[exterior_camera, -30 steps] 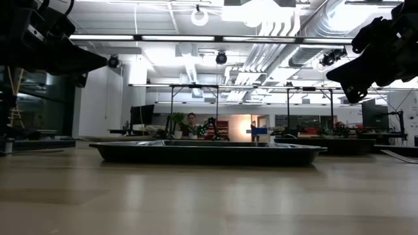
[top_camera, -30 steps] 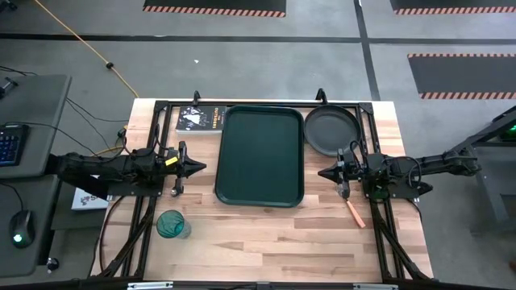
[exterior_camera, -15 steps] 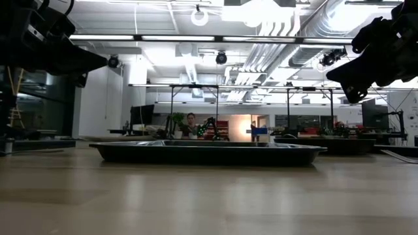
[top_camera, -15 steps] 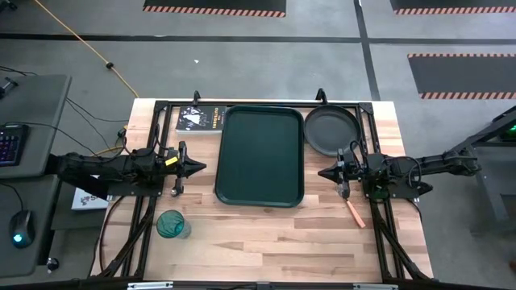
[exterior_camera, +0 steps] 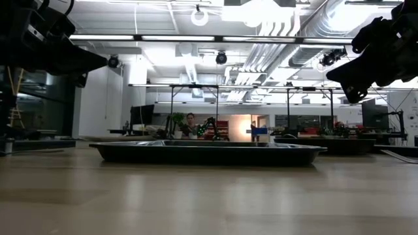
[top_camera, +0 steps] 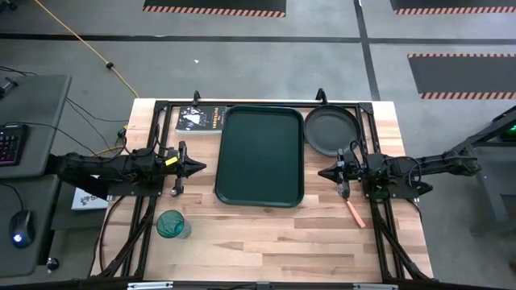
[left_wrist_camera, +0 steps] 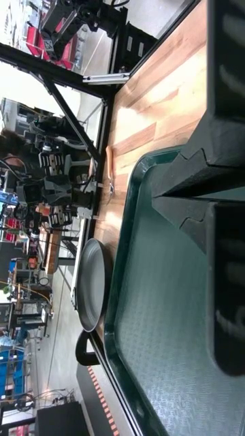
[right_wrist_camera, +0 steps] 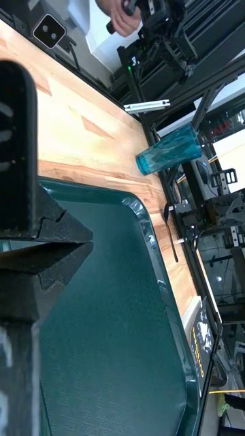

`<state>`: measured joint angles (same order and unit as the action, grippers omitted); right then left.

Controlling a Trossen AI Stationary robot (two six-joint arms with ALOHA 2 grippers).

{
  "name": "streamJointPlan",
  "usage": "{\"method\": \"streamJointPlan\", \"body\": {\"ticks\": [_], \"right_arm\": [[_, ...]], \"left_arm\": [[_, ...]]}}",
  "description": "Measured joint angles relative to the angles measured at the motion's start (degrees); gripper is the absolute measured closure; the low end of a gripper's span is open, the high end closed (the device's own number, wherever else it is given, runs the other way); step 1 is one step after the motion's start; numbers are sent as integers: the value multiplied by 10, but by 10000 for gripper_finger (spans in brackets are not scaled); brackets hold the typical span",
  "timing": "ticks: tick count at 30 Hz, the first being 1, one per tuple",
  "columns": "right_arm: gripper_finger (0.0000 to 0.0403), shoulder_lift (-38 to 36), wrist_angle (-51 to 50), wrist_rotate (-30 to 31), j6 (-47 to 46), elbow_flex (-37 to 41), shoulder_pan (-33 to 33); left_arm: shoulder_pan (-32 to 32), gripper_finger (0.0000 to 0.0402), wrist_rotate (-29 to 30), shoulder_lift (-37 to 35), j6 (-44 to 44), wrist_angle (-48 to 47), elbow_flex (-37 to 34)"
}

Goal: Pick and place plate/cup/fork/spoon on tray

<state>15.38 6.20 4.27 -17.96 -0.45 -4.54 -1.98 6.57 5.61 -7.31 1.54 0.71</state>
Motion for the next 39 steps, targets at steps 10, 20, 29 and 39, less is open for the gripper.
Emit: {"method": "streamJointPlan", "body": {"ticks": [10, 20, 29, 39], "right_arm": [[402, 0, 0, 0, 0, 0, 0], [402, 0, -4, 0, 0, 0, 0], [402, 0, -6, 0, 4, 0, 0], [402, 0, 168, 68, 75, 0, 0]], "left_arm": [[1, 361, 75, 111, -8, 106, 59], [52, 241, 135, 419, 31, -59, 290], [96, 216, 3, 528, 50, -84, 355], [95, 218, -19, 495, 48, 89, 288]]}}
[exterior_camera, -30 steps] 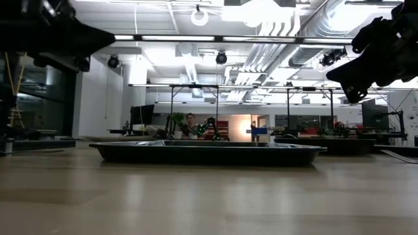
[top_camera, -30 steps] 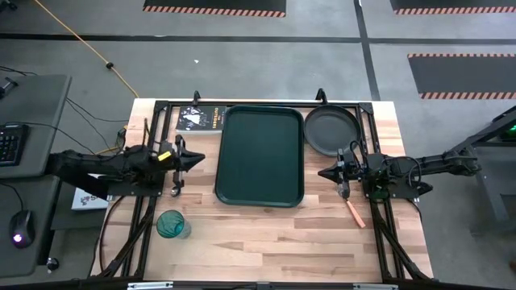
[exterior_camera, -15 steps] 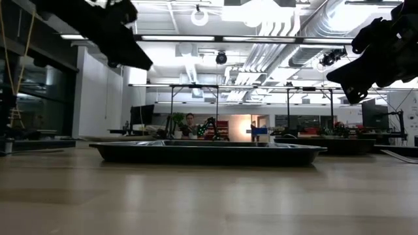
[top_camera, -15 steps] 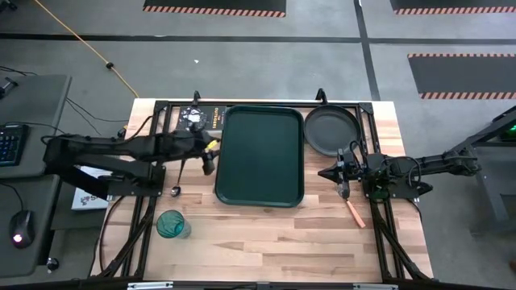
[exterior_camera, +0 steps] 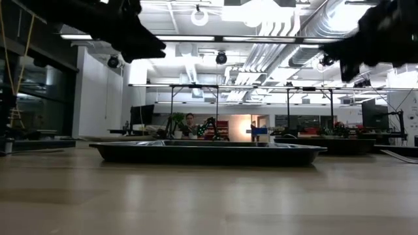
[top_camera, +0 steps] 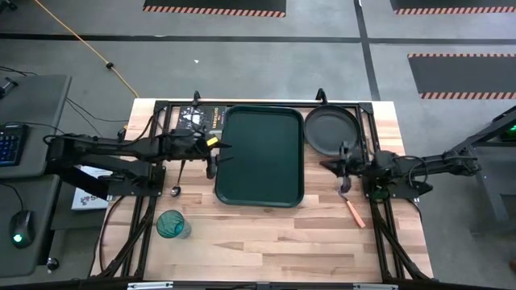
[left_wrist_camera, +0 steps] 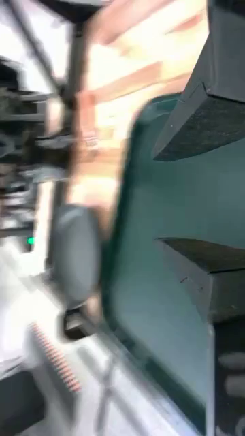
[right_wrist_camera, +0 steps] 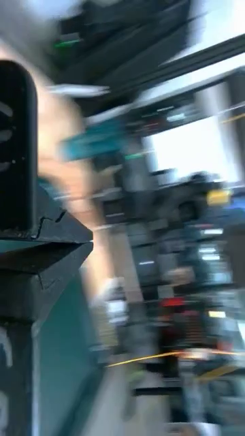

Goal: Pick and place plate/cup/fork/spoon on tray
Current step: Put the black plate on the right of the black serving tray

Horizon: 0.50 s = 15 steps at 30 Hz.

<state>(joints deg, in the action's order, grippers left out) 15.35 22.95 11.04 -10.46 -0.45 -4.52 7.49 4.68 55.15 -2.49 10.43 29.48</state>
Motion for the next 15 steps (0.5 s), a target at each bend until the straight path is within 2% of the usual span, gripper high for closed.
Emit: {"method": "streamJointPlan", "body": {"ticks": [3, 6, 11, 13, 15], "right_arm": [[402, 0, 111, 29, -4, 0, 0], [402, 7, 174, 94, -36, -3, 0], [400, 83, 133, 119, -50, -74, 21], [390, 130, 62, 152, -50, -118, 36], [371, 177, -55, 194, -62, -173, 57]], "left_arm": [[10, 218, 5, -16, 2, 129, -58], [18, 218, 5, -27, -12, 217, -103], [19, 218, 4, -38, -8, 238, -122], [19, 218, 4, -41, -9, 238, -122], [19, 218, 4, -43, -12, 236, -122]]}}
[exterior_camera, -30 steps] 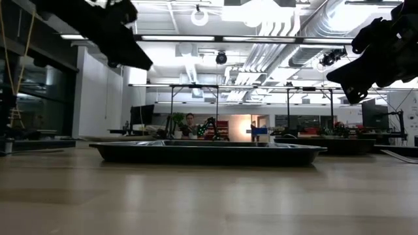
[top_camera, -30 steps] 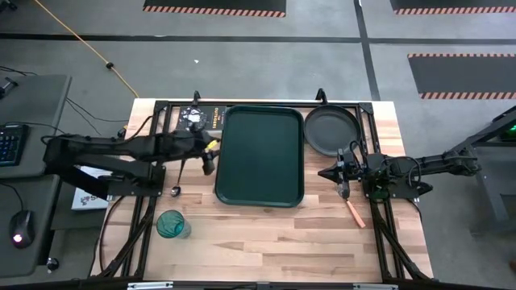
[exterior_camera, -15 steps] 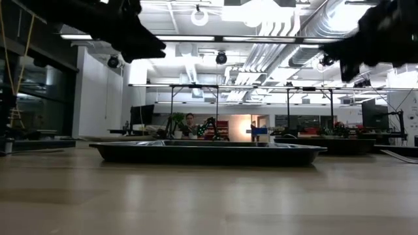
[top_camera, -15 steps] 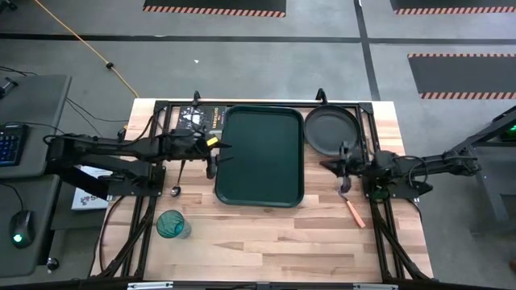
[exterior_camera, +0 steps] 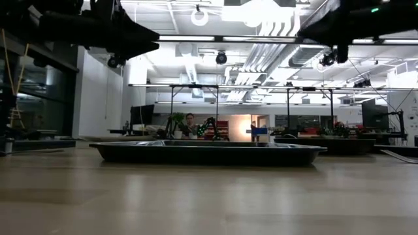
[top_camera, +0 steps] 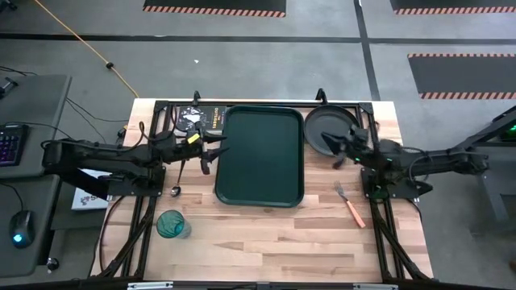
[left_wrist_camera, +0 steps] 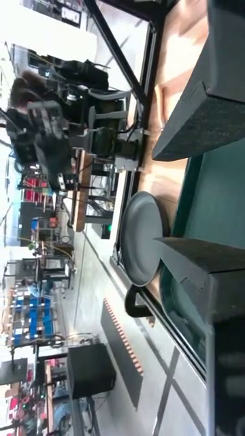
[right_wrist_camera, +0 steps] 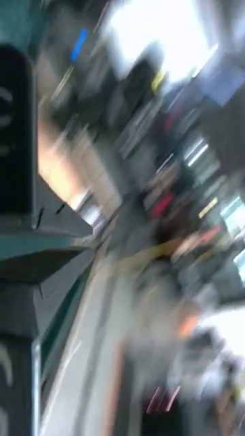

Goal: Pick and place plate/cup/fork/spoon on tray
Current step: Put the black plate on the right of the black serving tray

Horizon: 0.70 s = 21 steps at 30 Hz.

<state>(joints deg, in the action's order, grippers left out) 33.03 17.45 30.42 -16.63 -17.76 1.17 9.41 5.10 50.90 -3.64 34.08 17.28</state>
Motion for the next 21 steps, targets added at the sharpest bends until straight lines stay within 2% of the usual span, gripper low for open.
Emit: {"method": "streamJointPlan", "body": {"ticks": [3, 6, 8, 13, 21], "right_arm": [[327, 67, -215, 23, -67, -83, 41], [275, 131, -390, -6, -127, -145, 81], [246, 166, -460, -39, -147, -170, 100], [206, 233, -493, -130, -150, -172, 129], [203, 326, -454, -152, -143, -160, 139]], "left_arm": [[0, 218, -5, -1, -17, -10, 0], [0, 218, -16, -1, -21, -19, 0], [0, 218, -22, -1, -23, -23, 0], [0, 218, -26, -1, -38, -24, 0], [0, 218, -34, -1, -53, -24, 0]]}}
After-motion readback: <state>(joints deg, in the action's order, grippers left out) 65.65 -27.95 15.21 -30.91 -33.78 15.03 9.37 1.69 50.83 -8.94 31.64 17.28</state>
